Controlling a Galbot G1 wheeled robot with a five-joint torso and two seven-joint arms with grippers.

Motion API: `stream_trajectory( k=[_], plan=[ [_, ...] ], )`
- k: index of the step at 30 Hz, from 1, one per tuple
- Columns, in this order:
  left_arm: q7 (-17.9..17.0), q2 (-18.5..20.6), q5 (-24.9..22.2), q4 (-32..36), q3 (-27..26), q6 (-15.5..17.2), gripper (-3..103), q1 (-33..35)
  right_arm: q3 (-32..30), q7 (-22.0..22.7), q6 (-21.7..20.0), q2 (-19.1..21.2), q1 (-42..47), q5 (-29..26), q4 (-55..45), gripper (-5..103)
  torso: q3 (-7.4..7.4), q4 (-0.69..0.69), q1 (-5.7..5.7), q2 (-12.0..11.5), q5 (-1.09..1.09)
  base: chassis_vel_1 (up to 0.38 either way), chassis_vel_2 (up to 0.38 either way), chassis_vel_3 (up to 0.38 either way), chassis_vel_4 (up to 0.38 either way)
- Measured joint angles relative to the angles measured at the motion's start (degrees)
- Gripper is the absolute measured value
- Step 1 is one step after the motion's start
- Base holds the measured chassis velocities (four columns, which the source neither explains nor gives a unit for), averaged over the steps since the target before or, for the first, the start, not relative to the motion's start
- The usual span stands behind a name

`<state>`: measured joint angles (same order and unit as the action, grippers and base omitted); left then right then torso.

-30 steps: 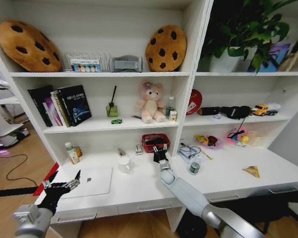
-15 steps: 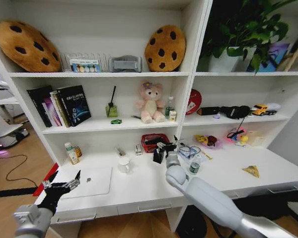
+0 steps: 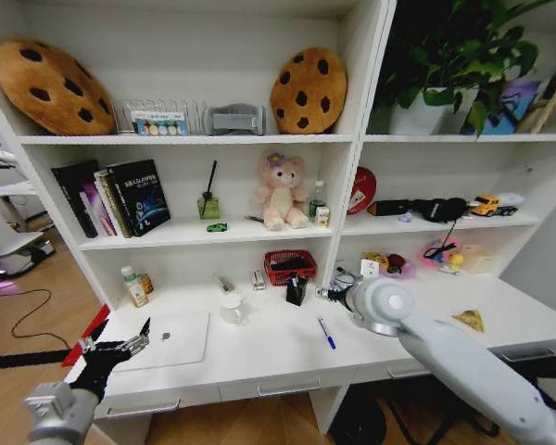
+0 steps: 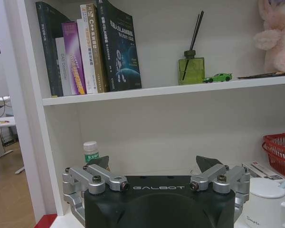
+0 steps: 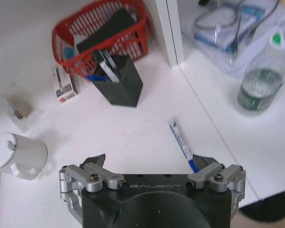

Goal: Organize the objects on the table.

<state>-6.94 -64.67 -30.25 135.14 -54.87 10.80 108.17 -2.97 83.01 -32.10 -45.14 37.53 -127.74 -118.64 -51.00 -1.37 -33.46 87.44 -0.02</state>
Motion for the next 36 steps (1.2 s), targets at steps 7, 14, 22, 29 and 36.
stream_trajectory(
  k=[7, 14, 22, 29, 36],
  plan=[
    [0.0, 0.0, 0.0, 0.0, 0.0, 0.0, 100, 0.0, -1.4, -4.0, -4.6, -0.5, 2.7, 0.9, 8.3, 100, 0.0, 0.0, 0.0, 0.0, 0.01, 0.0, 0.0, 0.0, 0.0],
    [0.0, 0.0, 0.0, 0.0, 0.0, 0.0, 100, 0.0, -0.2, -7.8, -7.4, -0.6, 1.5, 3.3, 12.6, 100, 0.0, 0.01, 0.0, 0.0, 0.02, 0.0, 0.0, 0.0, 0.0],
    [0.0, 0.0, 0.0, 0.0, 0.0, 0.0, 100, 0.0, 4.3, -17.8, -10.3, 0.4, -1.7, 9.1, 18.6, 100, -0.01, 0.0, 0.0, 0.0, 0.02, 0.0, 0.0, 0.0, 0.0],
    [0.0, 0.0, 0.0, 0.0, 0.0, 0.0, 100, 0.0, 8.3, -26.0, -10.3, 0.0, -4.3, 13.0, 24.3, 96, 0.0, 0.0, 0.0, 0.0, 0.02, 0.0, 0.0, 0.0, 0.0],
    [0.0, 0.0, 0.0, 0.0, 0.0, 0.0, 100, 0.0, 9.6, -30.8, -10.3, -0.1, -4.7, 16.3, 26.3, 94, -0.01, 0.0, 0.0, 0.0, 0.02, 0.0, 0.0, 0.0, 0.0]
  ],
)
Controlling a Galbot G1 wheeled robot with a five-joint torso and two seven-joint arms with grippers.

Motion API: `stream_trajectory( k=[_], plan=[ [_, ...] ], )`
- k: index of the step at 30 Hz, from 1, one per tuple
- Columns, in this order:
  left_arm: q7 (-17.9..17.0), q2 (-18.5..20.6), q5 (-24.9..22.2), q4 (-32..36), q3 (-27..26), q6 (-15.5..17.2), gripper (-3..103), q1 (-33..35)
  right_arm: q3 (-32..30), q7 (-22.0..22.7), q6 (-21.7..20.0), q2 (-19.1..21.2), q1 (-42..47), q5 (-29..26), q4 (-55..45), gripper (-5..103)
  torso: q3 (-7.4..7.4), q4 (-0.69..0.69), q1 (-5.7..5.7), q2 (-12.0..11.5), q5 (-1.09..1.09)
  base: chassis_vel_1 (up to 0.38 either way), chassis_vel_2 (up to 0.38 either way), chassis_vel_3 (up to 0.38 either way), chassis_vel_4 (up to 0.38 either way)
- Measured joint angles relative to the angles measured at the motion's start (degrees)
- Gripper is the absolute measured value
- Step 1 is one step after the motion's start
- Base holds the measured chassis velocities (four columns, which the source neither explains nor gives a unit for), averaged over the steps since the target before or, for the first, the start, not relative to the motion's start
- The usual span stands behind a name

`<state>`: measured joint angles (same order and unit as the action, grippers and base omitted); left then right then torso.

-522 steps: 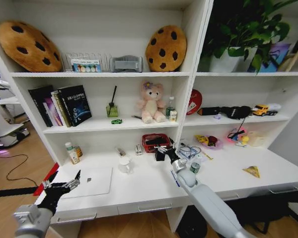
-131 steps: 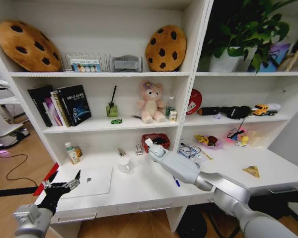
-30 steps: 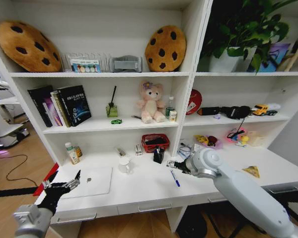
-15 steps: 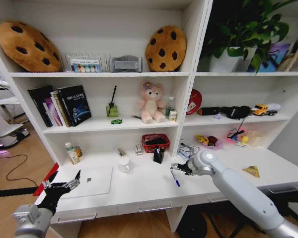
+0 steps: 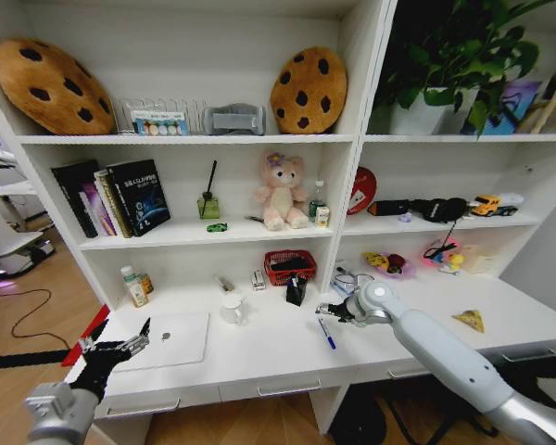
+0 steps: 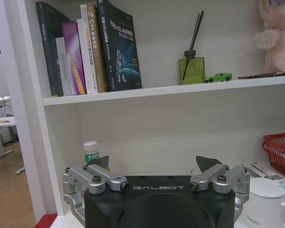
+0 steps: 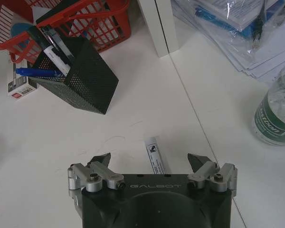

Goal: Organize the objects on the table.

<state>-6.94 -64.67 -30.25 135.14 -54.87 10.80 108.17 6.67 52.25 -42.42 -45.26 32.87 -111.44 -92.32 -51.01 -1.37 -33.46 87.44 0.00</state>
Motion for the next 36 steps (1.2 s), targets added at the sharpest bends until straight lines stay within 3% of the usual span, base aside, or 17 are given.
stream_trajectory(
  k=[2, 12, 26, 36],
  plan=[
    [0.0, 0.0, 0.0, 0.0, 0.0, 0.0, 100, 0.0, 0.7, -2.5, 0.0, 0.1, -0.2, 1.6, 0.9, 89, 0.0, 0.0, 0.0, 0.0, 0.0, 0.0, 0.0, 0.0, 0.0],
    [0.0, 0.0, 0.0, 0.0, 0.0, 0.0, 100, 0.0, 2.4, -4.9, 0.2, -1.2, -1.1, 3.4, 3.8, 79, 0.0, 0.01, 0.0, 0.0, 0.0, 0.0, 0.0, 0.0, 0.0],
    [0.0, 0.0, 0.0, 0.0, 0.0, 0.0, 100, 0.0, 3.0, -6.1, 0.2, -2.1, -1.1, 4.8, 5.2, 76, 0.0, 0.0, 0.0, 0.0, 0.0, 0.0, 0.0, 0.0, 0.0],
    [0.0, 0.0, 0.0, 0.0, 0.0, 0.0, 100, 0.0, 3.8, -6.8, 0.2, -2.6, -1.3, 5.8, 6.2, 50, 0.0, 0.0, 0.0, 0.0, 0.0, 0.0, 0.0, 0.0, 0.0]
  ],
)
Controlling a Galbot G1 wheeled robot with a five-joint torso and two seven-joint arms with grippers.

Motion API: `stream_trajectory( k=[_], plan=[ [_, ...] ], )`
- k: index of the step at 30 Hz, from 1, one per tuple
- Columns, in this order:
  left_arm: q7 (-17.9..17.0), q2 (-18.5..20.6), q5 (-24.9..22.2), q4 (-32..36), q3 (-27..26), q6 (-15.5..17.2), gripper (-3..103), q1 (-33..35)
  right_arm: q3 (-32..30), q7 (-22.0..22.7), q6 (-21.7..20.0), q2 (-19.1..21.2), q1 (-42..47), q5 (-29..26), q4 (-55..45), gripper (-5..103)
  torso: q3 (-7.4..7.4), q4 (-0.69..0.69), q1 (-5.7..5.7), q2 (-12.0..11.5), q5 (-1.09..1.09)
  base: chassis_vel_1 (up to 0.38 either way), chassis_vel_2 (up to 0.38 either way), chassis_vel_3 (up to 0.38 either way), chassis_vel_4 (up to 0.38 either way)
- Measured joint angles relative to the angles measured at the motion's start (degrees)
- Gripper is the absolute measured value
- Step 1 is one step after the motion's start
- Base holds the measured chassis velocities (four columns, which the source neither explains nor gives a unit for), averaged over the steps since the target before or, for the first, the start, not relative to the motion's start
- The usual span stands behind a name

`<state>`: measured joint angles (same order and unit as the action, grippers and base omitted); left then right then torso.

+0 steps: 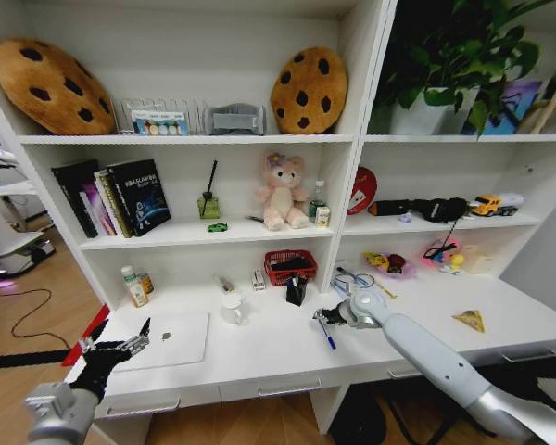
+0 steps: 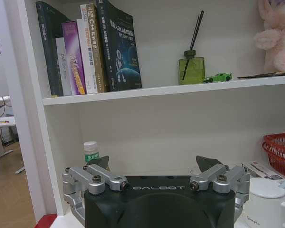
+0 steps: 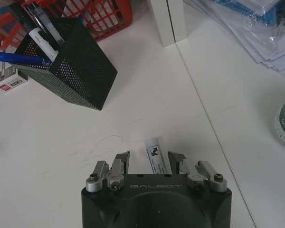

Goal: Organize the objects on the table.

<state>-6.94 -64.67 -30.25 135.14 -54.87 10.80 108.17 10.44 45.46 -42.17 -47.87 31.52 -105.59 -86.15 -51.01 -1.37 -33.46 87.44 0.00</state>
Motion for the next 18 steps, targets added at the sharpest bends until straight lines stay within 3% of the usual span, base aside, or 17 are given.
stream_trajectory(
  k=[2, 5, 11, 13, 15, 18],
  plan=[
    [0.0, 0.0, 0.0, 0.0, 0.0, 0.0, 100, 0.0, 0.1, 0.0, 0.0, 0.0, 0.0, 0.2, 0.3, 39, 0.0, 0.0, 0.0, 0.0, 0.0, 0.0, 0.0, 0.0, 0.0],
    [0.0, 0.0, 0.0, 0.0, 0.0, 0.0, 100, 0.0, 0.1, 0.0, 0.0, 0.0, 0.1, 0.3, 0.3, 32, 0.0, 0.0, 0.0, 0.0, 0.0, 0.0, 0.0, 0.0, 0.0],
    [0.0, 0.0, 0.0, 0.0, 0.0, 0.0, 100, 0.0, 0.0, -0.1, 0.1, 0.0, 0.4, 0.4, 0.3, 30, 0.0, 0.0, 0.0, 0.0, 0.01, 0.0, 0.0, 0.0, 0.0],
    [0.0, 0.0, 0.0, 0.0, 0.0, 0.0, 100, 0.0, -0.1, -0.2, 0.1, 0.0, 0.4, 0.4, 0.3, 20, 0.0, 0.0, 0.0, 0.0, 0.0, 0.0, 0.0, 0.0, 0.0],
    [0.0, 0.0, 0.0, 0.0, 0.0, 0.0, 100, 0.0, -0.2, -0.2, 0.1, 0.0, 0.4, 0.4, 0.3, 20, 0.0, 0.0, 0.0, 0.0, 0.0, 0.0, 0.0, 0.0, 0.0],
    [0.0, 0.0, 0.0, 0.0, 0.0, 0.0, 100, 0.0, -0.9, -0.2, 0.1, 0.0, 0.4, 0.7, -0.2, 10, 0.0, 0.0, 0.0, 0.0, -0.01, 0.0, 0.0, 0.0, 0.0]
  ],
)
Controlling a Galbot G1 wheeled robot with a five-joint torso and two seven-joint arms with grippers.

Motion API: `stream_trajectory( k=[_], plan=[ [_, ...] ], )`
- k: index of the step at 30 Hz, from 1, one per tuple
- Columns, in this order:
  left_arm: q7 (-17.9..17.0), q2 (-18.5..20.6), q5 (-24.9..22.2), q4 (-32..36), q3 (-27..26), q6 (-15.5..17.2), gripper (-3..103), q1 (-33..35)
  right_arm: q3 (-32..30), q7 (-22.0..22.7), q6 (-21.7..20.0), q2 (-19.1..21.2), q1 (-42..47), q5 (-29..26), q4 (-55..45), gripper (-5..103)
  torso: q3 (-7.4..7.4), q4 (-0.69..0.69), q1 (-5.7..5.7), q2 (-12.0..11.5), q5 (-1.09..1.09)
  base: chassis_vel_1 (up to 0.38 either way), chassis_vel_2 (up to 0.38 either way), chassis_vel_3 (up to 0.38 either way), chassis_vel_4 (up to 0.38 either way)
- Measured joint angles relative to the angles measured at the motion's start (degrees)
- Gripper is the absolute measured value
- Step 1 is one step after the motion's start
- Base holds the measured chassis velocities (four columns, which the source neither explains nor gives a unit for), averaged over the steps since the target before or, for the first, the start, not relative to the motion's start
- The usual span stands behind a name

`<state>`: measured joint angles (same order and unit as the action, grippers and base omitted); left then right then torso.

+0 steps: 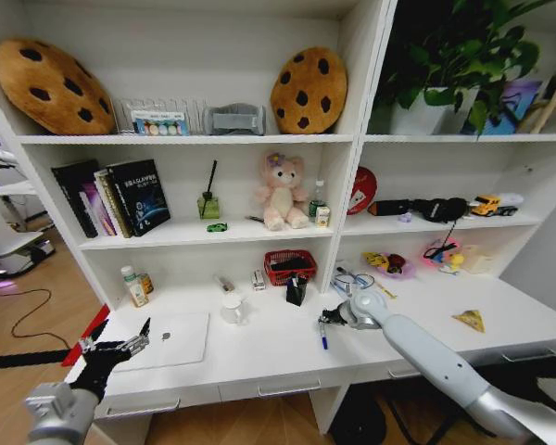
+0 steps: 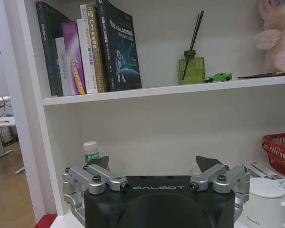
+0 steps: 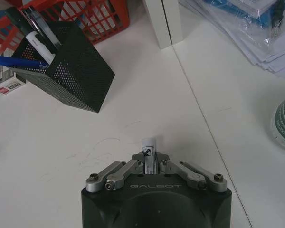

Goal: Organize the objects on the table.

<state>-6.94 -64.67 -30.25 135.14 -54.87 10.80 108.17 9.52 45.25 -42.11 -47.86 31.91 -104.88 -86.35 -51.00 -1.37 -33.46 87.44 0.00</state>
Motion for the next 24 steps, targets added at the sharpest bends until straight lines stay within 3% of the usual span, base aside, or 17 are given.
stream_trajectory(
  k=[7, 9, 10, 11, 13, 14, 15, 16, 17, 18, 19, 20, 21, 24],
  plan=[
    [0.0, 0.0, 0.0, 0.0, 0.0, 0.0, 100, 0.0, -3.3, 2.5, 1.0, 1.0, 1.4, 2.5, -8.9, 10, 0.01, 0.0, 0.01, 0.0, 0.02, 0.0, 0.0, 0.0, 0.0],
    [0.0, 0.0, 0.0, 0.0, 0.0, 0.0, 100, 0.0, -3.5, -1.6, 3.5, 1.6, 1.8, 9.4, -10.4, 10, 0.0, 0.0, 0.01, 0.0, -0.01, 0.0, 0.0, 0.0, 0.0],
    [0.0, 0.0, 0.0, 0.0, 0.0, 0.0, 100, 0.0, -3.5, -1.6, 3.5, 1.6, 1.8, 9.4, -10.4, 10, 0.0, 0.0, 0.01, 0.0, -0.01, 0.0, 0.0, 0.0, 0.0],
    [0.0, 0.0, 0.0, 0.0, 0.0, 0.0, 100, 0.0, -3.5, -4.8, 5.5, 1.9, 1.9, 14.7, -11.0, 10, 0.0, -0.01, 0.0, 0.0, -0.01, 0.0, 0.0, 0.0, 0.0],
    [0.0, 0.0, 0.0, 0.0, 0.0, 0.0, 100, 0.0, -3.4, -12.6, 13.1, 2.4, 1.9, 27.8, -11.9, 10, 0.0, -0.01, 0.0, 0.0, 0.02, 0.0, 0.0, 0.0, 0.0],
    [0.0, 0.0, 0.0, 0.0, 0.0, 0.0, 100, 0.0, -3.4, -12.6, 13.1, 2.4, 1.9, 27.8, -11.9, 10, 0.0, -0.01, 0.0, 0.0, 0.02, 0.0, 0.0, 0.0, 0.0],
    [0.0, 0.0, 0.0, 0.0, 0.0, 0.0, 100, 0.0, -2.5, -18.2, 21.9, 2.5, 1.8, 39.4, -11.6, 10, 0.0, -0.01, 0.0, 0.0, 0.0, 0.0, 0.0, 0.0, 0.0],
    [0.0, 0.0, 0.0, 0.0, 0.0, 0.0, 100, 0.0, -1.3, -20.9, 29.6, 2.3, 1.8, 48.0, -10.6, 10, 0.0, 0.0, 0.0, 0.0, 0.02, 0.0, 0.0, 0.0, 0.0],
    [0.0, 0.0, 0.0, 0.0, 0.0, 0.0, 100, 0.0, -1.3, -20.9, 29.6, 2.3, 1.8, 48.0, -10.6, 10, 0.0, 0.0, 0.0, 0.0, 0.02, 0.0, 0.0, 0.0, 0.0],
    [0.0, 0.0, 0.0, 0.0, 0.0, 0.0, 100, 0.0, 0.4, -23.7, 39.2, 1.6, 2.2, 57.8, -8.5, 10, 0.0, 0.0, 0.0, 0.0, 0.01, 0.0, 0.0, 0.0, 0.0],
    [0.0, 0.0, 0.0, 0.0, 0.0, 0.0, 100, 0.0, 1.9, -24.7, 46.3, 0.5, 2.8, 63.6, -6.8, 10, 0.0, -0.01, 0.0, 0.0, 0.0, 0.0, 0.0, 0.0, 0.0],
    [0.0, 0.0, 0.0, 0.0, 0.0, 0.0, 100, 0.0, 1.9, -24.7, 46.3, 0.5, 2.8, 63.6, -6.8, 10, 0.0, -0.01, 0.0, 0.0, 0.0, 0.0, 0.0, 0.0, 0.0],
    [0.0, 0.0, 0.0, 0.0, 0.0, 0.0, 100, 0.0, 3.1, -25.4, 51.1, -0.6, 3.3, 66.5, -5.5, 10, 0.0, -0.01, 0.0, 0.0, 0.0, 0.0, 0.0, 0.0, 0.0],
    [0.0, 0.0, 0.0, 0.0, 0.0, 0.0, 100, 0.0, 4.5, -26.1, 59.1, -3.7, 4.1, 73.1, -1.2, 10, 0.0, 0.01, 0.0, 0.0, 0.01, 0.0, 0.0, 0.0, 0.0]
  ],
)
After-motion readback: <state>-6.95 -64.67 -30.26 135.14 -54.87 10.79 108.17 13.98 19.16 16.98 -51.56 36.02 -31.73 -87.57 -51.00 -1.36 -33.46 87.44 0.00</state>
